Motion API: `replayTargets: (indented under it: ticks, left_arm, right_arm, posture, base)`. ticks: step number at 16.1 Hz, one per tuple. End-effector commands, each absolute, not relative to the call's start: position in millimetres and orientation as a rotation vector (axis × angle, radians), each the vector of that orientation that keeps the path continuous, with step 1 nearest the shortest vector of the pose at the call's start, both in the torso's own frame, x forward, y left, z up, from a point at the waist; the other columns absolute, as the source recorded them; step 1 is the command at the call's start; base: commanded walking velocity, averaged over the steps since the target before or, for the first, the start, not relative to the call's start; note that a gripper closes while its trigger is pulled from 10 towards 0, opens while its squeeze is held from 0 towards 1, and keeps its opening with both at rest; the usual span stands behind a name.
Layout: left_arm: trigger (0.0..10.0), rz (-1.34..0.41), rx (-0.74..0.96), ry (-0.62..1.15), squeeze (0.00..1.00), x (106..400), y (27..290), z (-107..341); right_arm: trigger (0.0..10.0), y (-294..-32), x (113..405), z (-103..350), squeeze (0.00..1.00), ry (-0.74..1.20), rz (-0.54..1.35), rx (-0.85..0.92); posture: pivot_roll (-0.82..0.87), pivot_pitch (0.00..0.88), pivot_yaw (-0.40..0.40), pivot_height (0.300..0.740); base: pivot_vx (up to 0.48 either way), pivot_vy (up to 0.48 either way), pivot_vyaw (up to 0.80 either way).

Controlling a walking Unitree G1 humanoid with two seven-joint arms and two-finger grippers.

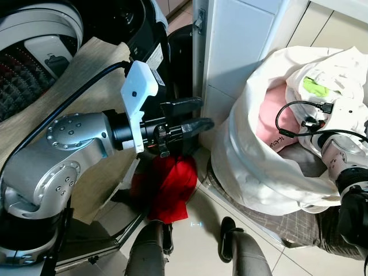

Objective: Clothes washing

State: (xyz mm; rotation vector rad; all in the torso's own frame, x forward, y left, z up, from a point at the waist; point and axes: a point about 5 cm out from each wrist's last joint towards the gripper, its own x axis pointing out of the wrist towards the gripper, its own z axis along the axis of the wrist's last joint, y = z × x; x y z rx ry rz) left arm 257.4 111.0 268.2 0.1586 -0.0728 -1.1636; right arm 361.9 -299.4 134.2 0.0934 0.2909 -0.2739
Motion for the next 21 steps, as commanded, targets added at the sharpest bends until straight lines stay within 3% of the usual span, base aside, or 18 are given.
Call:
replayTargets:
  ticks: [1, 8, 15, 16, 19, 20, 21]
  left_arm:
    - [10.0, -1.162, 0.168, -0.06, 0.0, 256.0, 110.6, 263.5]
    - [10.0, -1.055, 0.15, -0.141, 0.0, 268.2, 109.1, 260.5]
    - [10.0, -0.932, 0.138, -0.176, 0.0, 282.2, 105.7, 255.9]
    - [10.0, -0.871, 0.111, -0.198, 0.0, 288.6, 106.1, 258.3]
    - [10.0, -0.826, 0.055, -0.274, 0.0, 293.9, 102.1, 272.2]
    - [10.0, -0.825, -0.002, -0.337, 1.0, 295.1, 100.8, 284.1]
    - [10.0, -0.816, -0.026, -0.385, 1.0, 295.7, 100.9, 291.4]
  right_arm:
    - [0.0, -307.1, 361.1, 140.9, 0.0, 0.252, -0.299, 0.124]
    - [0.0, -320.5, 362.9, 180.3, 0.0, 0.018, -0.286, 0.111]
    - [0.0, -287.6, 333.4, 283.4, 0.0, -0.267, 0.021, -0.03]
    - [0.0, -276.0, 325.6, 318.4, 0.0, -0.357, 0.125, 0.038]
    - [0.0, -261.0, 310.7, 360.9, 0.0, -0.483, 0.256, 0.203]
    - [0.0, -254.8, 304.8, 374.5, 0.0, -0.521, 0.33, 0.268]
    - [0.0, -250.7, 302.3, 378.9, 0.0, -0.532, 0.381, 0.302]
  posture:
    - [0.09, 0.307, 0.064, 0.74]
    - [0.01, 0.263, 0.032, 0.74]
    - [-0.04, 0.235, 0.035, 0.74]
    - [-0.04, 0.24, 0.038, 0.74]
    - [-0.04, 0.241, 0.035, 0.74]
    - [-0.04, 0.24, 0.035, 0.74]
    - [-0.04, 0.238, 0.032, 0.74]
  base:
    - [0.0, 0.0, 0.0]
    - [0.0, 0.0, 0.0]
    - [0.0, 0.0, 0.0]
    - [0.0, 0.0, 0.0]
    - [0.0, 0.0, 0.0]
    - [0.0, 0.0, 0.0]
    - [0.0, 0.0, 0.0]
